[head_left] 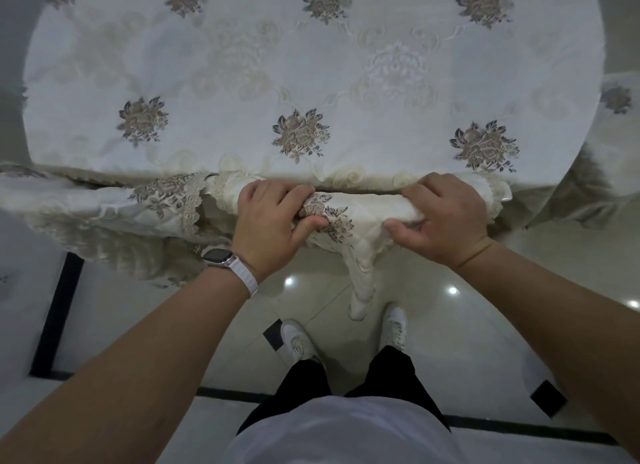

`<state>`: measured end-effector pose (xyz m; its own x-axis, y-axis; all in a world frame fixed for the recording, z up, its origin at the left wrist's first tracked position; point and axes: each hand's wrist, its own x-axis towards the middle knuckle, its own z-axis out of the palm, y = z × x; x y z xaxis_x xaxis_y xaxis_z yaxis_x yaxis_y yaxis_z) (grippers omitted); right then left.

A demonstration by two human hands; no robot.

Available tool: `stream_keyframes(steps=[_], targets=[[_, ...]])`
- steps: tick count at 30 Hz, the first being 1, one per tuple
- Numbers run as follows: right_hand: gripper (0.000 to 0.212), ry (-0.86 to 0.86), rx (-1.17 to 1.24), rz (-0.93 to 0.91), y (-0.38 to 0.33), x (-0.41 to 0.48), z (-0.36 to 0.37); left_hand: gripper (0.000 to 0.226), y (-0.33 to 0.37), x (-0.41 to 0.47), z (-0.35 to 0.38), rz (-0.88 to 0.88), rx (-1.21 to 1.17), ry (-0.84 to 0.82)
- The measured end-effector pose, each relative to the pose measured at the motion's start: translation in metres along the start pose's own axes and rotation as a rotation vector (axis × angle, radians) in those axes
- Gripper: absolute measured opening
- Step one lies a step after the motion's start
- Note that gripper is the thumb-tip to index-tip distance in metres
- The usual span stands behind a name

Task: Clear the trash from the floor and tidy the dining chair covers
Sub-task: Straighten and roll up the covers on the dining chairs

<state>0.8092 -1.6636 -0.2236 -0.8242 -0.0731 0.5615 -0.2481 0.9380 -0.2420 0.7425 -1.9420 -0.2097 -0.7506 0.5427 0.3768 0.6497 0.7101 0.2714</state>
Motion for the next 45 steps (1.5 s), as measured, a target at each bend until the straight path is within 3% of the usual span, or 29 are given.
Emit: stream_keyframes(steps=[8,13,17,26,34,45], targets=[[0.059,-0.067,0.002,-0.001,0.001,0.001,-0.003,0.064,-0.005,0.004,-0.002,-0.016,-0.114,-0.105],[0.049,-0.268,0.096,-0.066,-0.013,0.013,-0.019,0.053,0.004,0.004,-0.02,-0.075,-0.135,-0.165],[0.047,-0.387,0.169,-0.17,-0.047,0.038,-0.021,0.04,0.018,-0.013,-0.037,-0.179,-0.132,-0.109],[0.05,-0.554,0.164,-0.456,-0.114,0.096,0.006,0.04,0.014,-0.091,-0.078,-0.462,-0.031,0.063],[0.05,-0.543,0.112,-0.585,-0.209,0.14,0.036,0.037,-0.06,-0.146,-0.128,-0.573,0.119,0.135],[0.053,-0.526,0.071,-0.674,-0.36,0.187,0.093,0.035,-0.182,-0.197,-0.204,-0.505,0.276,0.204]])
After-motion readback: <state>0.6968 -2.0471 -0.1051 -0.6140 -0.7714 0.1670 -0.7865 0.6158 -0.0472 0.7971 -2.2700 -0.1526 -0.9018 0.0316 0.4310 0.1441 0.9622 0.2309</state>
